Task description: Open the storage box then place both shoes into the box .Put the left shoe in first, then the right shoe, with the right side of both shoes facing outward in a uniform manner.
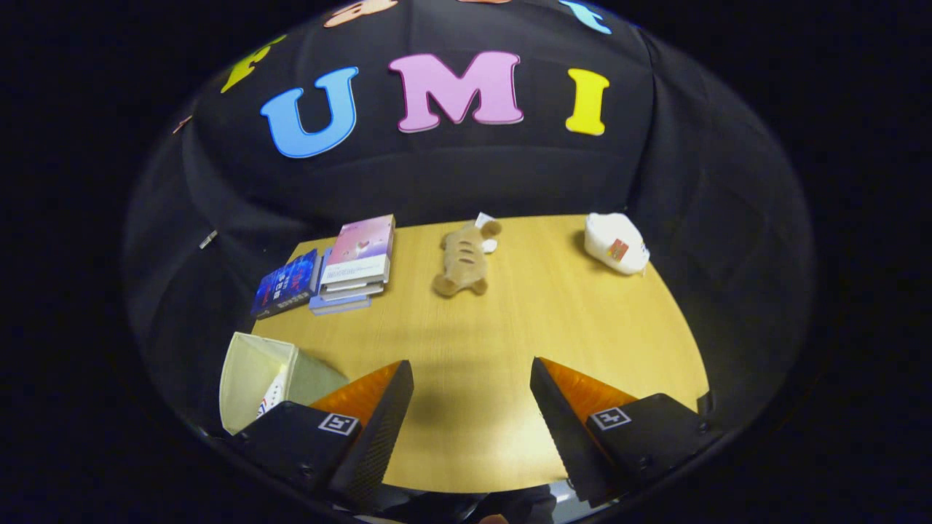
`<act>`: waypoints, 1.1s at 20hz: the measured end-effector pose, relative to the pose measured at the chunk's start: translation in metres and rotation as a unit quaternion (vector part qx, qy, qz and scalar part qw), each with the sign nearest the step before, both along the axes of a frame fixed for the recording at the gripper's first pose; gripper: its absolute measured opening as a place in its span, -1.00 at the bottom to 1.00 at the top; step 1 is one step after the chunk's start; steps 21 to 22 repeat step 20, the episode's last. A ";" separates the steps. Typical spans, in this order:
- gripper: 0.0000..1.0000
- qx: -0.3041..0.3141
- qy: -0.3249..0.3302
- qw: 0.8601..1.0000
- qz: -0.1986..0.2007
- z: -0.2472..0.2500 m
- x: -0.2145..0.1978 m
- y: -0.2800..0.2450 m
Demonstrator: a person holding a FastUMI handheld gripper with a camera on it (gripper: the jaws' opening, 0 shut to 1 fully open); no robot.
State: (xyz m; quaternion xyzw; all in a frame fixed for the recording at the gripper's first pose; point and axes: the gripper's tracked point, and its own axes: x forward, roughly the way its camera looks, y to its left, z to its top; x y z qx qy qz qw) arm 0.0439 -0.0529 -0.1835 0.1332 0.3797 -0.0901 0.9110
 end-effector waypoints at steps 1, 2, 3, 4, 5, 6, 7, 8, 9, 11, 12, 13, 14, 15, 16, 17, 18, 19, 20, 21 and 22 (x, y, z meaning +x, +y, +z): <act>0.97 -0.014 -0.021 1.000 -0.005 0.010 0.001 -0.008; 0.97 -0.025 -0.042 0.999 -0.010 0.020 0.001 -0.014; 0.97 -0.033 -0.064 0.997 -0.015 0.030 0.002 -0.019; 0.98 -0.040 -0.087 0.995 -0.020 0.041 0.004 -0.023; 0.97 -0.046 -0.108 0.993 -0.024 0.049 0.004 -0.026; 0.97 -0.058 -0.130 0.989 -0.028 0.061 0.004 -0.031; 0.97 -0.070 -0.149 0.986 -0.030 0.071 0.005 -0.036; 0.97 -0.081 -0.169 0.982 -0.030 0.082 0.001 -0.038; 0.97 -0.094 -0.189 0.977 -0.031 0.093 0.000 -0.039; 0.97 -0.119 -0.227 0.966 -0.031 0.115 -0.001 -0.043; 0.96 -0.130 -0.245 0.960 -0.031 0.126 -0.001 -0.044; 0.96 -0.137 -0.261 0.955 -0.032 0.135 -0.002 -0.044; 0.95 -0.140 -0.273 0.951 -0.036 0.142 -0.002 -0.043; 0.94 -0.140 -0.283 0.948 -0.041 0.148 -0.003 -0.042; 0.93 -0.141 -0.294 0.944 -0.045 0.156 -0.002 -0.042; 0.93 -0.144 -0.300 0.942 -0.048 0.161 -0.002 -0.043; 0.92 -0.148 -0.306 0.939 -0.048 0.166 -0.004 -0.045; 0.92 -0.153 -0.311 0.937 -0.048 0.171 -0.005 -0.046; 0.92 -0.159 -0.317 0.934 -0.048 0.177 -0.005 -0.049; 0.92 -0.159 -0.317 0.934 -0.048 0.177 -0.005 -0.049; 0.92 -0.159 -0.317 0.934 -0.048 0.177 -0.005 -0.049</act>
